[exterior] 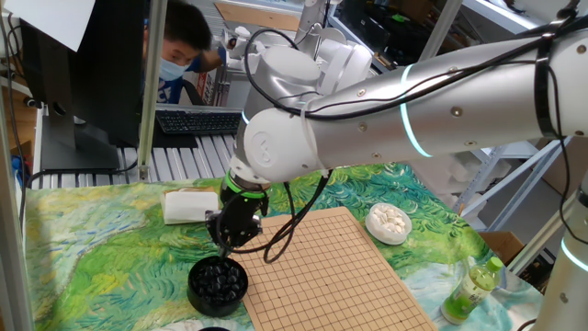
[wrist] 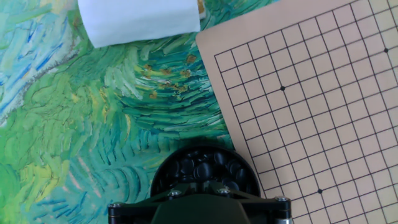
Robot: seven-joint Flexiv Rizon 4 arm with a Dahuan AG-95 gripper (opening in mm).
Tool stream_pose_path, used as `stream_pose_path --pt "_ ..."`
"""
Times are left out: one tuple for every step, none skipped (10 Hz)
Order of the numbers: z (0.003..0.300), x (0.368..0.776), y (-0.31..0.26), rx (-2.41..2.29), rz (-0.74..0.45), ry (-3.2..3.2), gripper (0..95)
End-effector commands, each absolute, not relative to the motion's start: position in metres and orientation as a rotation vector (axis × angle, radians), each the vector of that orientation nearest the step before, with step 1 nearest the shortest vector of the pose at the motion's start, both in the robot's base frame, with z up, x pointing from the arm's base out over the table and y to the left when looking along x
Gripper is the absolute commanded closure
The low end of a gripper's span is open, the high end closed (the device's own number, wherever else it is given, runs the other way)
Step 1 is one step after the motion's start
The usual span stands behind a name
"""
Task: Play the first move as black on the 3-4 point in the upper right corner of the Go board
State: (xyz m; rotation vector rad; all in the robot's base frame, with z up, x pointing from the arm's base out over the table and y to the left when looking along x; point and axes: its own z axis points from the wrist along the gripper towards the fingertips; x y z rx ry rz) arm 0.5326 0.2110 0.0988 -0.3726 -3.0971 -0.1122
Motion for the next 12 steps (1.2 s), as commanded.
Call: stream_pose_path --pt "0.0991 0.5321 0.2110 -0.374 -0.093 -3.076 95.0" --pt "0.0991 0.5321 0.2110 -0.361 -0.062 -3.074 95.0" --pt "0.0991 0.5321 0.2110 -0.272 0.075 -3.091 95.0" --pt "0.0991 0.5321 0.2110 -0.192 0.174 -3.099 95.0" --pt "0.0991 0.5321 0.2110 -0.172 0.198 -3.101 95.0" --pt "0.0992 0.5322 0.2110 -0.119 0.278 -3.099 95.0" --pt "0.0992 0.5322 0.2110 -0.083 0.325 -3.099 95.0" --pt "0.0998 0.5323 0.2109 -0.056 0.355 -3.097 95.0" --pt "0.1013 0.5321 0.2108 -0.025 0.417 -3.093 95.0" --pt "0.1021 0.5321 0.2105 -0.029 0.406 -3.096 95.0" --pt "0.1023 0.5321 0.2103 -0.031 0.402 -3.097 95.0" --pt "0.1022 0.5321 0.2099 -0.042 0.379 -3.100 95.0"
